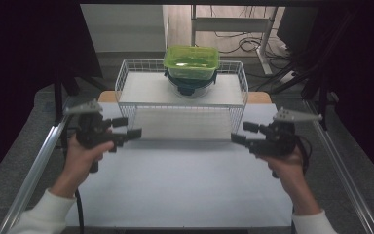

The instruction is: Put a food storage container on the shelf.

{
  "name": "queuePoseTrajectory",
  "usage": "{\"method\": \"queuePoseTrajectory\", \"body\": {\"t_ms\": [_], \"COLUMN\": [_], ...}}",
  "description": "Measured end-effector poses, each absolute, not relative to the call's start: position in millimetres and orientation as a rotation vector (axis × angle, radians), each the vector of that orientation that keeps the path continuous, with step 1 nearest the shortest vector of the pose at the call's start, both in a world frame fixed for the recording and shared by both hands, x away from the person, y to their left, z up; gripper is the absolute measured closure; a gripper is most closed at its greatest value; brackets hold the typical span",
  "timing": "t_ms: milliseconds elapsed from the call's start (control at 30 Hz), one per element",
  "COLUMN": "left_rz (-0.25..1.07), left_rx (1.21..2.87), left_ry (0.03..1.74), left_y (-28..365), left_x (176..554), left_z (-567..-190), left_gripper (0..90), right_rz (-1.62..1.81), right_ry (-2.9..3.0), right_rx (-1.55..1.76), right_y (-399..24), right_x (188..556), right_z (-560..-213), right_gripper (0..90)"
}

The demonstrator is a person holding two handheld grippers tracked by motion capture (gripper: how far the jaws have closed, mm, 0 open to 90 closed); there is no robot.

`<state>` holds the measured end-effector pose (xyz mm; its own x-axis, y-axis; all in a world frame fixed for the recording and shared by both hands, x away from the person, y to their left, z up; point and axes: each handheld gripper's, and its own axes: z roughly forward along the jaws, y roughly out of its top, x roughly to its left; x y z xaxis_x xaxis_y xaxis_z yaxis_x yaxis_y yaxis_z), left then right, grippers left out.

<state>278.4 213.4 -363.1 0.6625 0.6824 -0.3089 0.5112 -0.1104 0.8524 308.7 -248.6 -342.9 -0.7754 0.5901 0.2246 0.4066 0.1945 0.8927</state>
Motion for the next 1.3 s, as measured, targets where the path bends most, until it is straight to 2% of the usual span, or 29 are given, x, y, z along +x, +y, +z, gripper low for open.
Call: {"method": "queuePoseTrajectory", "body": {"t_ms": [100,233,267,367,433,600,900,1300], "left_rz": [0.203,0.229,0.2,0.173,0.14,0.168,0.136,0.181], "left_rx": [1.796,1.815,1.865,1.879,1.958,1.976,1.973,1.963], "left_ry": [0.974,0.993,1.01,1.039,1.047,1.049,1.085,1.08], "left_y": [211,207,203,201,193,190,193,194], "left_x": [260,245,241,234,229,227,230,231], "left_z": [-392,-425,-441,-461,-478,-480,-486,-485], "left_gripper": [20.9,22.1,22.4,23.8,24.4,24.4,25.1,24.4], "right_rz": [1.576,1.558,1.526,1.501,1.472,1.404,1.394,1.404], "right_ry": [2.35,2.364,2.371,2.377,2.416,2.47,2.458,2.442], "right_rx": [0.938,0.937,0.933,0.935,0.963,0.964,0.958,0.959], "right_y": [-248,-248,-246,-245,-241,-234,-236,-238], "right_x": [285,274,267,263,260,263,263,265], "right_z": [-372,-386,-400,-414,-440,-458,-460,-463], "right_gripper": [28.1,28.1,28.0,27.9,28.0,27.8,27.8,26.7]}}
